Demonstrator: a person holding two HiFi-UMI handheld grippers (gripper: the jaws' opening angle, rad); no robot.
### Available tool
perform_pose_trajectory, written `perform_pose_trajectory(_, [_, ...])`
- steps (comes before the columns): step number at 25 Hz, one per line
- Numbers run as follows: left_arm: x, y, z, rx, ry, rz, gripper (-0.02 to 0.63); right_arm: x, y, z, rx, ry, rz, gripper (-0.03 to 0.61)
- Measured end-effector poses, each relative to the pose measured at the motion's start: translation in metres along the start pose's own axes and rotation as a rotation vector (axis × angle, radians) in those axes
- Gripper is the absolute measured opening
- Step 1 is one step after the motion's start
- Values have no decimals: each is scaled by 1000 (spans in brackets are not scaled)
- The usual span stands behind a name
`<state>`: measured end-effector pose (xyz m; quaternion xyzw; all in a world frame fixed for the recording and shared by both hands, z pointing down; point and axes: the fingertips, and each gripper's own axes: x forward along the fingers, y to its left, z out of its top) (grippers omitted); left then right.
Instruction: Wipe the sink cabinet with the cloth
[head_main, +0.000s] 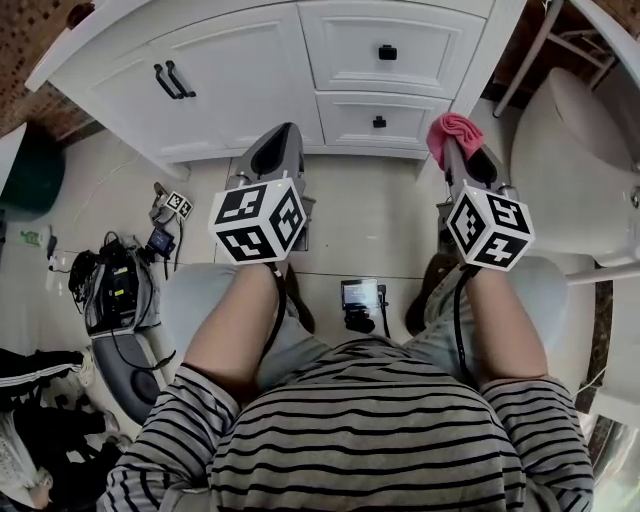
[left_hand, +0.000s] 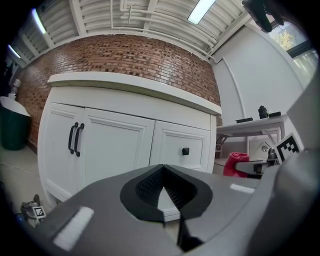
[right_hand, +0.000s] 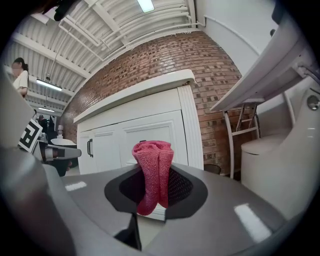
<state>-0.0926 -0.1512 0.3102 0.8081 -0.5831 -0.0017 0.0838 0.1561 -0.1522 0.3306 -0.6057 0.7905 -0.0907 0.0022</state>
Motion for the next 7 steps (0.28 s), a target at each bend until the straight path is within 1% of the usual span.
perform_pose_trajectory(7, [6, -3, -4, 10, 2, -8, 0, 3, 2, -2, -16, -4, 8, 87])
